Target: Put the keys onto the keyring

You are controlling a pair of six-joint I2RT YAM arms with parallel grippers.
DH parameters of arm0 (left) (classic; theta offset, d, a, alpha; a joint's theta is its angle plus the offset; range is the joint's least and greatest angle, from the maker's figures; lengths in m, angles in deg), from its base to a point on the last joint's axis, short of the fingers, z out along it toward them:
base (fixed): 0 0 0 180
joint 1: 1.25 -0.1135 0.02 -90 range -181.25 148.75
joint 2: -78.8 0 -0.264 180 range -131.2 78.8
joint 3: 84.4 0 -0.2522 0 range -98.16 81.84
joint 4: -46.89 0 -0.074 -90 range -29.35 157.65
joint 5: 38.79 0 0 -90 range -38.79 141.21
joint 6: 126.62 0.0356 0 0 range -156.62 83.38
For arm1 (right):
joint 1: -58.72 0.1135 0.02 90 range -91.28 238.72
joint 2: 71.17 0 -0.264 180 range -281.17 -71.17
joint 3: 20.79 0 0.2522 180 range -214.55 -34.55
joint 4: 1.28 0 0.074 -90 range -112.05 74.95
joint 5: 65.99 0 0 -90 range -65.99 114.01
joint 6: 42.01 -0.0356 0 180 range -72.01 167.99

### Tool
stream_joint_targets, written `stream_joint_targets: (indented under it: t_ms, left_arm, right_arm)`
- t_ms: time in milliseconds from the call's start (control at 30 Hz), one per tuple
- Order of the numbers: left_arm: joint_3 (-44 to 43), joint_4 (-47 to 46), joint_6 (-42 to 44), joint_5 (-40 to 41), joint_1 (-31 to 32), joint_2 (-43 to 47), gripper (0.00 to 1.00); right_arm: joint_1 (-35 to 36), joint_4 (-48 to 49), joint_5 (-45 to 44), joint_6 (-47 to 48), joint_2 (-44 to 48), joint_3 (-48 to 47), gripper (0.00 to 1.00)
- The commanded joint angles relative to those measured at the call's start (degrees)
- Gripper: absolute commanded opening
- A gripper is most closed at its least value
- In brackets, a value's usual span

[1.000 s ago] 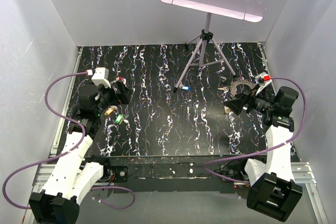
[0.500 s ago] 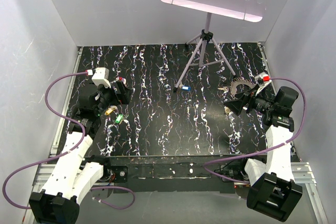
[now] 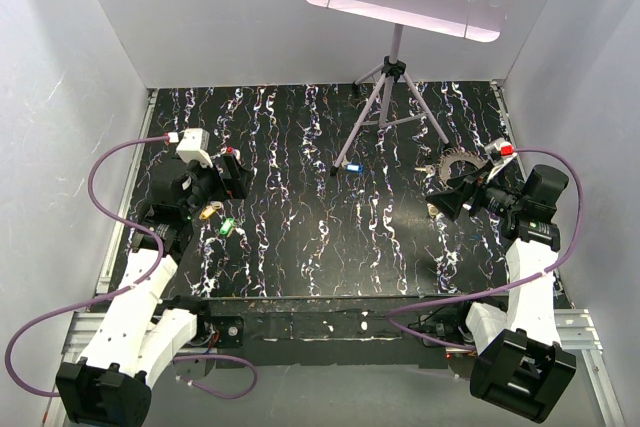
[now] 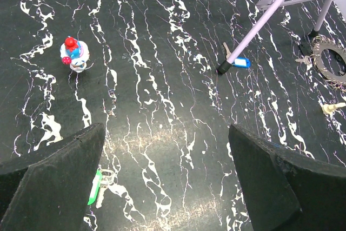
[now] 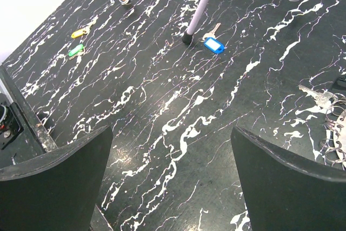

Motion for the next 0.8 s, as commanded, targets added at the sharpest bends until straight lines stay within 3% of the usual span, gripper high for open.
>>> stream_joint_targets:
  t_ms: [0, 300, 767]
  left_arm:
    - [-1.1, -0.7, 0.6, -0.9, -0.2, 0.0, 0.99]
    - [-1.1, -0.4, -0.1, -0.8, -0.2, -0.7, 1.00]
    - [-1.9, 1.8, -0.2, 2.1, -0.3, -3.5, 1.00]
  right_arm:
    - [-0.2, 0.2, 1.0, 1.1, 0.1, -0.2, 1.00]
    - [-0.2, -0.1, 0.9, 1.7, -0.2, -0.2, 1.00]
    - [-5.1, -9.2, 6.8, 13.0, -4.1, -1.6, 1.00]
